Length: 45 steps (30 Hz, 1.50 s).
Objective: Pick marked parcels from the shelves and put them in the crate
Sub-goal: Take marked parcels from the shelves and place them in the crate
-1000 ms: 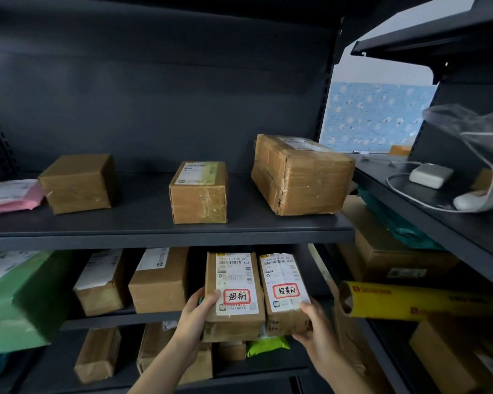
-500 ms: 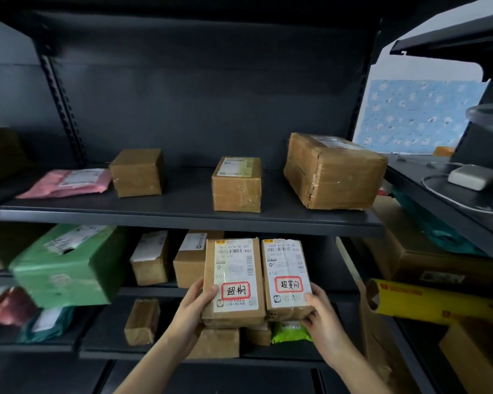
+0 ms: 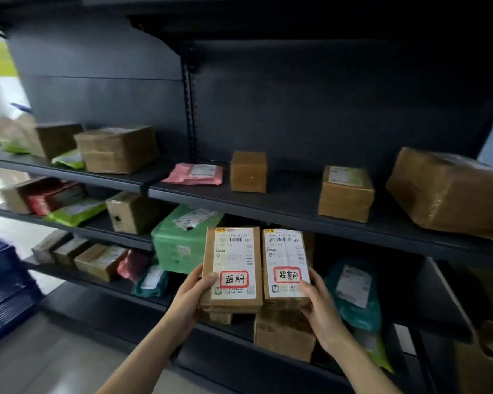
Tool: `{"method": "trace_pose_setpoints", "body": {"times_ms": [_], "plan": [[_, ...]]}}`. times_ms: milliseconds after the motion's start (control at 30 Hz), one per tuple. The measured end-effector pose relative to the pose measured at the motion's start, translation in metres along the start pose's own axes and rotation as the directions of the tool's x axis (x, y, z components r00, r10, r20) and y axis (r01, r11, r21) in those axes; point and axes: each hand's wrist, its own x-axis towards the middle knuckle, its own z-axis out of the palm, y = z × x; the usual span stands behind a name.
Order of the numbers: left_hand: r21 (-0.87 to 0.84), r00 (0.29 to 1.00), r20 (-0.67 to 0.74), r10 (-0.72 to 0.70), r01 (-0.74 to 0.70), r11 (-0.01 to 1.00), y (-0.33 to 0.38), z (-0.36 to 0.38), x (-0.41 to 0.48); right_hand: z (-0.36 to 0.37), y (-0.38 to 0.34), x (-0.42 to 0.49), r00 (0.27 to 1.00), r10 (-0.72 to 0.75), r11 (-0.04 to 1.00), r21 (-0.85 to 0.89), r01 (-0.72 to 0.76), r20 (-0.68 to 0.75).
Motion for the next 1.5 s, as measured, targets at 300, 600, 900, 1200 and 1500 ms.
{"method": "trace_pose_setpoints", "body": {"times_ms": [300, 600, 900, 1200, 1500], "plan": [[0.001, 0.966, -0.233, 0.116, -0.119, 0.993, 0.045, -0.172, -0.073, 0.189, 0.037, -0.001, 0.972, 0.062, 0.996, -0.073, -0.047, 0.225], [0.019, 0.872, -0.450, 0.192, -0.205, 0.979, 0.073, -0.319, -0.153, 0.363, 0.068, -0.014, 0.892, 0.114, 0.990, -0.121, -0.067, 0.436], [0.031, 0.757, -0.619, 0.211, -0.246, 0.969, 0.082, -0.418, -0.188, 0.483, 0.090, -0.010, 0.779, 0.145, 0.986, -0.156, -0.062, 0.610], [0.067, 0.661, -0.711, 0.238, -0.274, 0.960, 0.108, -0.512, -0.163, 0.600, 0.114, 0.038, 0.692, 0.135, 0.985, -0.170, -0.018, 0.709], [0.115, 0.584, -0.775, 0.240, -0.243, 0.963, 0.157, -0.619, -0.111, 0.734, 0.129, 0.121, 0.624, 0.137, 0.988, -0.154, -0.026, 0.769]]}}
